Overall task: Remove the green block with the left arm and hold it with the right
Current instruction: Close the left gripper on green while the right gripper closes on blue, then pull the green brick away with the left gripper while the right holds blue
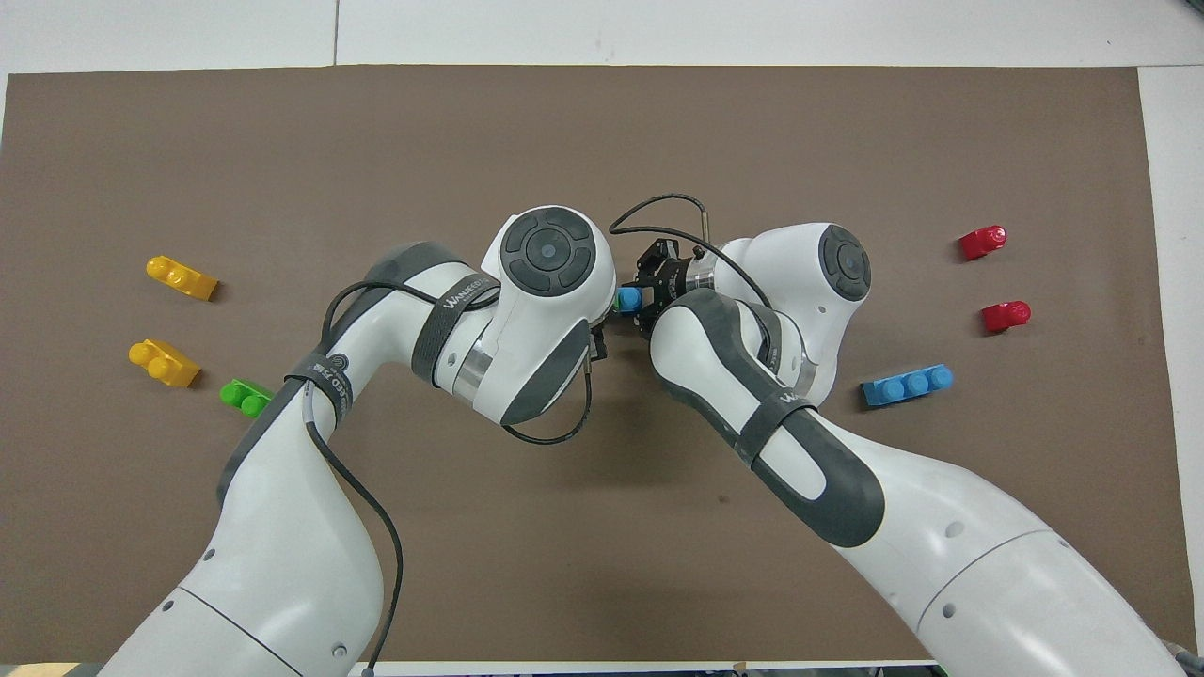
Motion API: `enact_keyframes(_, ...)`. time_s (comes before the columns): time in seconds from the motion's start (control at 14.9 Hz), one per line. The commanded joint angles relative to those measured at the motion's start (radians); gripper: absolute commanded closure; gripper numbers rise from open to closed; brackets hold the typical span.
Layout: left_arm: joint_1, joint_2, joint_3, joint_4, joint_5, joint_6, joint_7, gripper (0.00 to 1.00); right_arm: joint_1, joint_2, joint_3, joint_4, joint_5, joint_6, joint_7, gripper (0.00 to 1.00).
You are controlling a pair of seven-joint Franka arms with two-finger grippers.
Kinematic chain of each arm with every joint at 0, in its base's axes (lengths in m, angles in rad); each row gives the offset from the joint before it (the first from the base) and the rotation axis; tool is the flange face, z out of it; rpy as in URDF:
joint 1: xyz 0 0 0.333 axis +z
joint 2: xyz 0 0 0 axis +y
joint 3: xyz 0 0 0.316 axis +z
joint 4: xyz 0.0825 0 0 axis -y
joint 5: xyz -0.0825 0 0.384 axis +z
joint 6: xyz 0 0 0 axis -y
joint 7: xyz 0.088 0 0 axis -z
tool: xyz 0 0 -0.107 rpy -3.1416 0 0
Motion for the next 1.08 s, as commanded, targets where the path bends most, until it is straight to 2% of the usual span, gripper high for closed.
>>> enact_keyframes(0.0,-0.016,-0.011,0.015,-0.005,0.018,-0.019,-0.019,1.00,0.011,-0.002,-0.001,-0.020,0.026,0.041,-0.014,1.00)
enact_keyframes(0.27,-0.015,-0.027,0.015,-0.006,0.019,-0.022,-0.008,1.00,0.011,0.001,-0.001,-0.037,0.026,0.058,-0.042,1.00)
enact_keyframes(0.67,0.014,-0.165,0.013,-0.023,0.018,-0.114,-0.001,1.00,0.011,0.001,-0.001,-0.045,0.026,0.070,-0.053,1.00)
enact_keyframes(1.01,0.082,-0.200,0.015,-0.047,0.016,-0.180,0.195,1.00,-0.006,0.001,-0.001,-0.028,0.023,0.043,-0.054,1.00)
